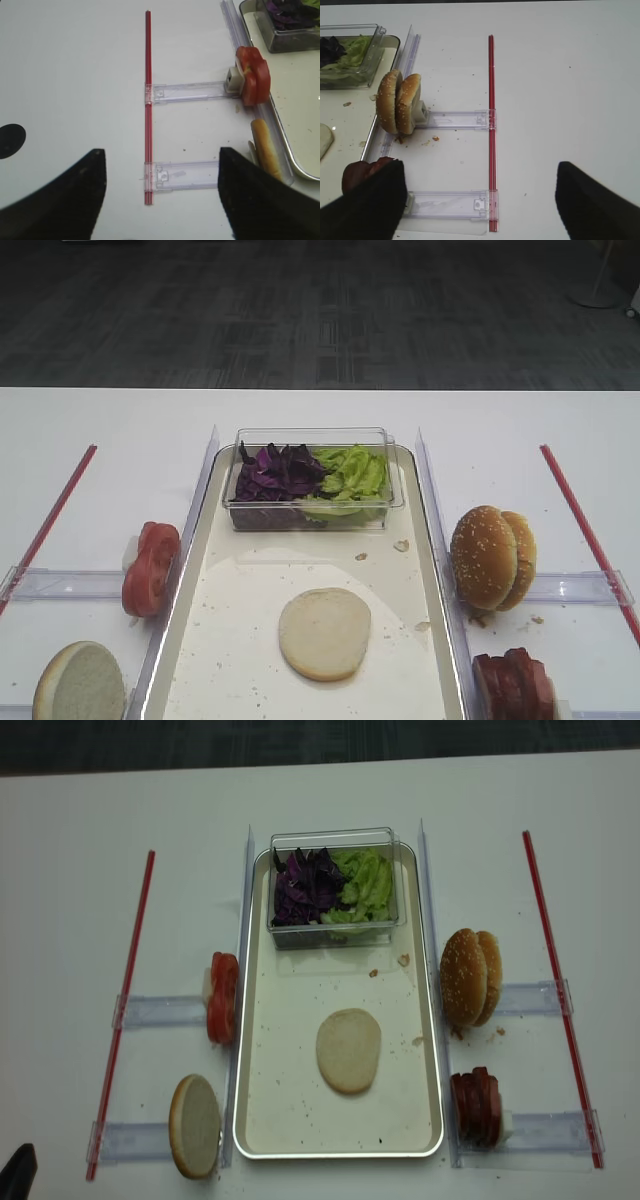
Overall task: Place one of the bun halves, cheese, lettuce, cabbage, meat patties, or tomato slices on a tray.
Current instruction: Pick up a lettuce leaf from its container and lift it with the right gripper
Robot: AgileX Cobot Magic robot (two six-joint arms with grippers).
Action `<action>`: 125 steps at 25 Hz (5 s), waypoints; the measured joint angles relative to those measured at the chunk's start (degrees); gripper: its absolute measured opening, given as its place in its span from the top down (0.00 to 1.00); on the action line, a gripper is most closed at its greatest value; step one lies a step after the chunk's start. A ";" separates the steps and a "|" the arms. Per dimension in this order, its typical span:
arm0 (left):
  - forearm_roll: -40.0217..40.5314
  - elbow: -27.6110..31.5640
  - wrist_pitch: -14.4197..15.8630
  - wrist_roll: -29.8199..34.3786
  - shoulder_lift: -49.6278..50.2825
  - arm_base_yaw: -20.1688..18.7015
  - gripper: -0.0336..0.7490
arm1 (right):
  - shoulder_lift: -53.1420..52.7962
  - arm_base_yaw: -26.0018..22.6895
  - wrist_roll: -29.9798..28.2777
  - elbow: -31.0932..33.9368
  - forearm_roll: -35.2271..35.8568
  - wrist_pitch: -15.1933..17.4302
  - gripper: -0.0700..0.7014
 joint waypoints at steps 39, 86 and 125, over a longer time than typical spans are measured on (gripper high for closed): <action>0.00 0.00 0.00 0.00 0.00 0.00 0.40 | 0.00 0.00 0.00 0.00 0.00 0.00 0.10; 0.00 0.00 0.00 0.00 0.00 0.00 0.40 | 24.74 0.00 0.39 -0.37 1.24 -0.73 0.10; 0.00 0.00 0.00 0.00 0.00 0.00 0.40 | 74.44 0.00 0.00 -24.49 -1.59 -4.32 0.10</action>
